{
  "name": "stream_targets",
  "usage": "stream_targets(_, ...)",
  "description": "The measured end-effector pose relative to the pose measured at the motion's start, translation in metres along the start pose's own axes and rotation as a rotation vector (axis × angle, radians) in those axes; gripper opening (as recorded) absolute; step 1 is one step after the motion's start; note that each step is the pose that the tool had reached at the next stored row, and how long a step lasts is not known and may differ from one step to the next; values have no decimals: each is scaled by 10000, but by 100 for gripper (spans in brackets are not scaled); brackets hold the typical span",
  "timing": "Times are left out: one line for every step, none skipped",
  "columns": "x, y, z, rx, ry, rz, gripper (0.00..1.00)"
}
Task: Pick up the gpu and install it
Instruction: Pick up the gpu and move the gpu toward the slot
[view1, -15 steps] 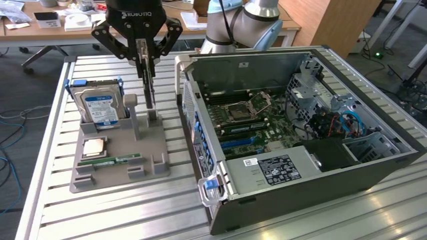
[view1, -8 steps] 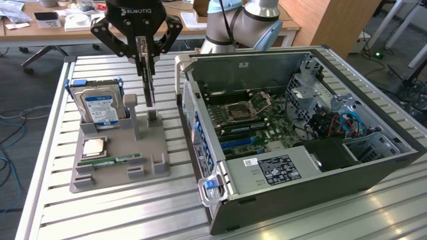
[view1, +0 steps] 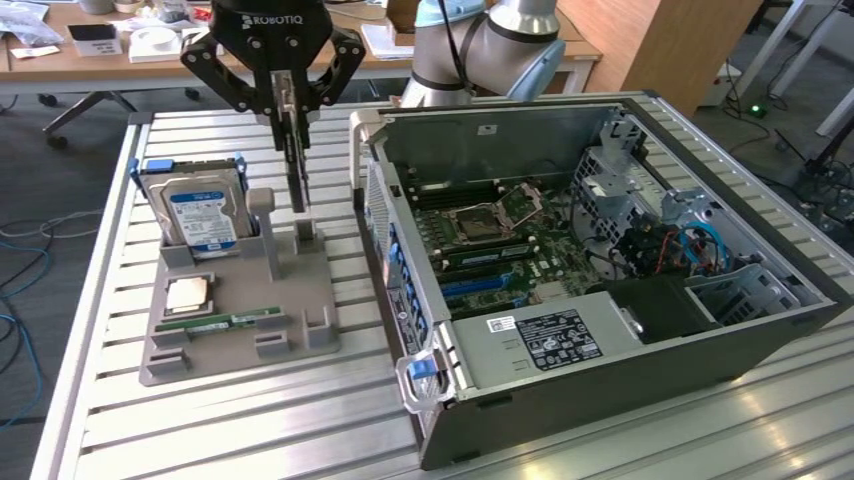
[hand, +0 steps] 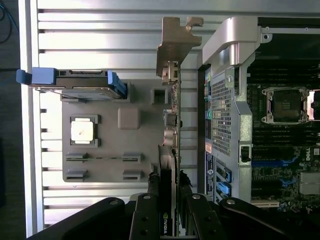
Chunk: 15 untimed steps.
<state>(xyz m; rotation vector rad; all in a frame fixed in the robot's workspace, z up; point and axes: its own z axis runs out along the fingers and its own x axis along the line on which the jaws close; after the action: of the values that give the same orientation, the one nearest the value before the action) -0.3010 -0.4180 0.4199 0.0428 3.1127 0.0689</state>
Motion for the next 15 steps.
stream_targets(-3,0,0,0,1,-1,26)
stream_targets(-8,0,0,0,1,-2,26)
stream_targets(-13,0,0,0,0,-3,26)
stream_targets(-18,0,1,-1,-1,-2,26)
stream_targets(-24,0,1,-1,1,-1,26)
stream_targets(-32,1,1,-2,0,-1,26)
stream_targets(-41,1,1,-5,0,-1,26)
stream_targets(-51,1,2,-9,0,0,26)
stream_targets(-62,2,2,-14,0,-1,26)
stream_targets(-75,2,2,-18,0,-1,26)
stream_targets(-89,2,3,-23,0,-1,26)
stream_targets(-104,3,3,-28,0,-1,26)
stream_targets(-120,3,4,-32,0,0,26)
stream_targets(-137,3,4,-35,0,-1,26)
stream_targets(-154,4,5,-39,0,0,26)
